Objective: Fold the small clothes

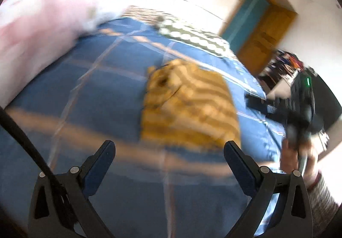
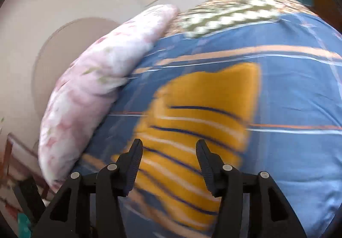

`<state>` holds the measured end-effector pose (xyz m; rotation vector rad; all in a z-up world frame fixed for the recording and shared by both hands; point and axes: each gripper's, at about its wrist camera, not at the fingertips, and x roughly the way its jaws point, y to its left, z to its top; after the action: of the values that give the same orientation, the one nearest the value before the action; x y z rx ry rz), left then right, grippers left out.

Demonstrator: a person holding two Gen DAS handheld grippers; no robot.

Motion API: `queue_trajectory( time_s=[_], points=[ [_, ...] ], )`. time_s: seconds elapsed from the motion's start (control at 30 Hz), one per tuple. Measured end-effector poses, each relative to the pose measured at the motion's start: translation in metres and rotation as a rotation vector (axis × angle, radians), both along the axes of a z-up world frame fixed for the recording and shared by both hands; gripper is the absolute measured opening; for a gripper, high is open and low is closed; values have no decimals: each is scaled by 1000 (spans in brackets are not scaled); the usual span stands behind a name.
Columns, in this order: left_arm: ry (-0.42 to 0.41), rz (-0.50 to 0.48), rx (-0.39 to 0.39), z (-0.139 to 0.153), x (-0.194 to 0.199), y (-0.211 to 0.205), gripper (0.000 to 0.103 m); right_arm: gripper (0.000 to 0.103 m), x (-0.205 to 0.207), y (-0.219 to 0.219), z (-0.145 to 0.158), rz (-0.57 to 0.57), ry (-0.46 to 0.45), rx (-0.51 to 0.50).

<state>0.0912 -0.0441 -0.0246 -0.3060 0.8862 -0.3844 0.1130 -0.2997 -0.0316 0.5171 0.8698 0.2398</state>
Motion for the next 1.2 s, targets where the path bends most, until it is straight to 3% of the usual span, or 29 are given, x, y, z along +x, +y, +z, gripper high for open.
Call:
queue_trajectory(
  time_s=[0.07,0.13,0.17,0.2,0.23,0.27,0.43,0.53,0.63,0.77,0.8,0.87,0.9,0.97,1.13,1.2],
  points=[
    [18,-41,1,-14,46,-12,100,57,-8,-16,-12,-32,15,24],
    [88,-65,-30,-36,89,-20,92,57,-14,-30,-24,-53,28,44],
    [126,-78,-44,-46,104,-22,72,57,-15,-34,-27,-57,32,47],
    [173,-87,-53,-57,116,-26,37,57,-17,-37,-34,-58,38,51],
    [228,-79,-44,-68,125,-29,22,57,-18,-40,-36,-56,42,54],
    [262,-79,-74,-73,130,-29,17,57,-19,-41,-40,-52,46,56],
    [181,-20,-125,-51,110,4,15,57,-14,-37,-48,-22,30,82],
    [221,16,-53,-72,110,13,15,65,-2,-32,-53,-13,24,92],
    [247,28,-62,-94,112,12,16,66,19,-27,-65,-18,44,148],
    [226,52,-59,-99,106,12,20,74,56,-15,-86,14,89,261],
    [226,56,-62,-100,105,13,20,73,64,-12,-93,11,110,269],
    [227,64,-61,-99,102,14,20,60,73,-11,-100,-21,131,315],
    [230,70,-57,-96,99,13,20,46,74,-14,-97,-26,141,356],
    [213,59,-37,-83,95,1,20,38,68,-22,-81,-17,106,406],
    [168,-26,46,-66,78,-48,22,38,30,-42,-31,16,-18,331],
    [189,-26,88,-76,79,-60,35,46,21,-52,-40,-23,28,207]
  ],
)
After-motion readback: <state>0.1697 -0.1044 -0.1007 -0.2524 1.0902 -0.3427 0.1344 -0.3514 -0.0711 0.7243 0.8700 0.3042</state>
